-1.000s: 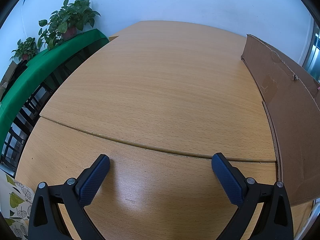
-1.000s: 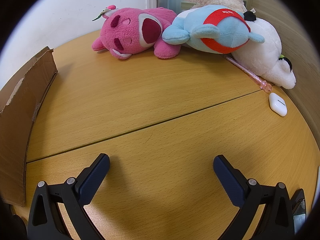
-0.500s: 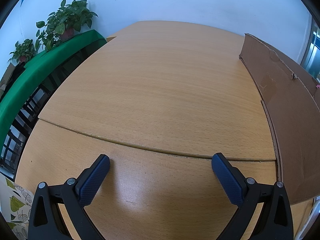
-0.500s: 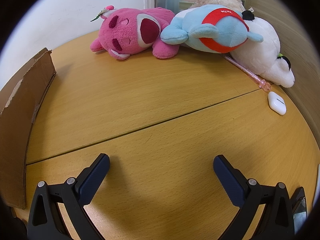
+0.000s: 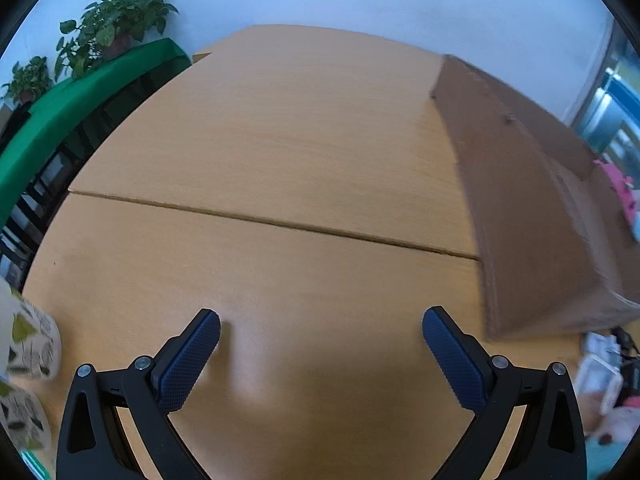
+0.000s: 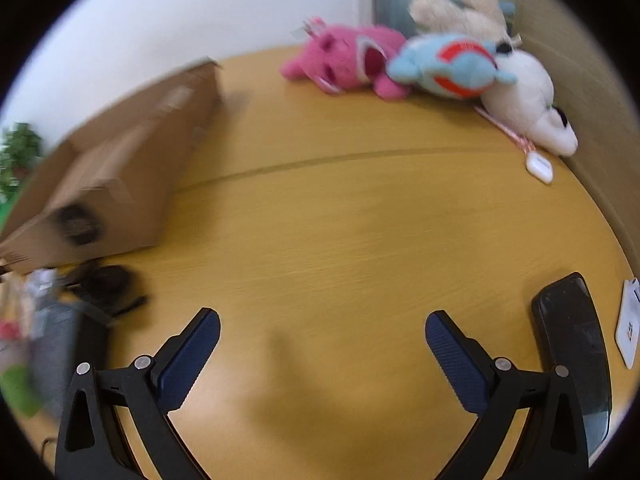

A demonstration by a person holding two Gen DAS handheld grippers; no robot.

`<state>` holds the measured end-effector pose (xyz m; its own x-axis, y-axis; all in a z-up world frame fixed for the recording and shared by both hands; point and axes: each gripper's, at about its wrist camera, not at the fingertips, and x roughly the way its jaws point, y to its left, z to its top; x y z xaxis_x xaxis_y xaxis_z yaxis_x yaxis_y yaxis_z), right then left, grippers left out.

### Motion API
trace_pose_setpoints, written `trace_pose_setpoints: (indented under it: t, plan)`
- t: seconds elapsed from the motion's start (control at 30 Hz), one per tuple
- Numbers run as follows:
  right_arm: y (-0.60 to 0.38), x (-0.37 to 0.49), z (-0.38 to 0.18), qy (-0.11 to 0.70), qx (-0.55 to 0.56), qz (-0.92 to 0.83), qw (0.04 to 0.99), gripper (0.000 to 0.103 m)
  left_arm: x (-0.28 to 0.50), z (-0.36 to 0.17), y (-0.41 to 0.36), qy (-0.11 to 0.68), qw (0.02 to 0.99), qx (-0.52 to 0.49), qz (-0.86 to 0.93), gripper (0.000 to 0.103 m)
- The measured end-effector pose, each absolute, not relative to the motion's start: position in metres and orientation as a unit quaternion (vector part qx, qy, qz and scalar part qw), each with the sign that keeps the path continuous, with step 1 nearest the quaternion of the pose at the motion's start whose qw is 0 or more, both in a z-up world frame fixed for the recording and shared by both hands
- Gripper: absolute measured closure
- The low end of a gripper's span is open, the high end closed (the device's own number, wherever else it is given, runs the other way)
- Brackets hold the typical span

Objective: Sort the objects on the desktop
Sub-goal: 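Grasp the teal-and-pink pig plush with the right gripper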

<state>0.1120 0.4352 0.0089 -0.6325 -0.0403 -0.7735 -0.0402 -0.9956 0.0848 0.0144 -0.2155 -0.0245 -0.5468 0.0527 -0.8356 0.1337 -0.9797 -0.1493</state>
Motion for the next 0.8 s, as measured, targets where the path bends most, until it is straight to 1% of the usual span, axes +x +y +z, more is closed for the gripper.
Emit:
trace_pose_setpoints:
  t: [0.1, 0.13, 0.17, 0.2, 0.23, 0.3, 0.37, 0.47, 0.53, 0.57, 0.6, 0.63, 0.67, 0.73, 0.77, 0.8]
  plan:
    - [0.392, 0.135, 0.042, 0.000, 0.408, -0.909, 0.081, 0.000, 0.060, 0.010, -0.181, 0.096, -0.045, 0.446, -0.889, 0.001]
    - [0.379, 0.141, 0.045, 0.013, 0.407, -0.908, 0.101, 0.000, 0.075, 0.021, -0.168, 0.098, -0.073, 0.439, -0.890, 0.001]
    - [0.354, 0.146, 0.050, 0.032, 0.404, -0.903, 0.141, 0.000, 0.089, 0.029, -0.155, 0.102, -0.105, 0.434, -0.889, 0.001]
    - [0.342, 0.147, 0.052, 0.038, 0.401, -0.900, 0.164, 0.000, 0.099, 0.034, -0.144, 0.104, -0.131, 0.430, -0.887, 0.001]
    - [0.316, 0.150, 0.053, 0.041, 0.391, -0.894, 0.212, 0.000, 0.110, 0.039, -0.131, 0.106, -0.160, 0.425, -0.884, 0.001]
    - [0.279, 0.151, 0.050, 0.026, 0.375, -0.881, 0.287, 0.000, 0.125, 0.042, -0.108, 0.104, -0.202, 0.423, -0.877, 0.001]
    - [0.241, 0.144, 0.036, 0.018, 0.390, -0.855, 0.340, 0.000, 0.134, 0.037, -0.089, 0.110, -0.232, 0.432, -0.864, 0.001]
    - [0.193, 0.141, 0.014, 0.054, 0.412, -0.830, 0.372, 0.001, 0.140, 0.021, -0.074, 0.132, -0.261, 0.455, -0.841, 0.003]
    - [0.177, 0.143, 0.007, 0.053, 0.423, -0.813, 0.397, 0.001, 0.143, 0.009, -0.071, 0.157, -0.275, 0.467, -0.825, 0.008]
    - [0.169, 0.147, 0.005, 0.045, 0.429, -0.801, 0.415, 0.001, 0.146, 0.004, -0.071, 0.173, -0.283, 0.468, -0.819, 0.008]
    - [0.164, 0.153, 0.006, 0.048, 0.426, -0.800, 0.419, 0.001, 0.146, 0.001, -0.072, 0.189, -0.292, 0.468, -0.812, 0.012]
    - [0.163, 0.165, 0.006, 0.048, 0.423, -0.797, 0.428, 0.001, 0.149, -0.003, -0.073, 0.202, -0.299, 0.468, -0.807, 0.019]
    - [0.162, 0.170, 0.008, 0.050, 0.419, -0.795, 0.436, 0.001, 0.152, -0.007, -0.073, 0.208, -0.300, 0.464, -0.807, 0.019]
    - [0.165, 0.169, 0.008, 0.051, 0.417, -0.800, 0.428, 0.001, 0.156, -0.010, -0.072, 0.216, -0.302, 0.461, -0.806, 0.021]
    - [0.167, 0.165, 0.003, 0.037, 0.429, -0.799, 0.421, 0.001, 0.157, -0.011, -0.069, 0.216, -0.303, 0.461, -0.806, 0.022]
    - [0.168, 0.160, -0.003, 0.025, 0.441, -0.798, 0.409, 0.005, 0.158, -0.009, -0.068, 0.213, -0.306, 0.462, -0.805, 0.025]
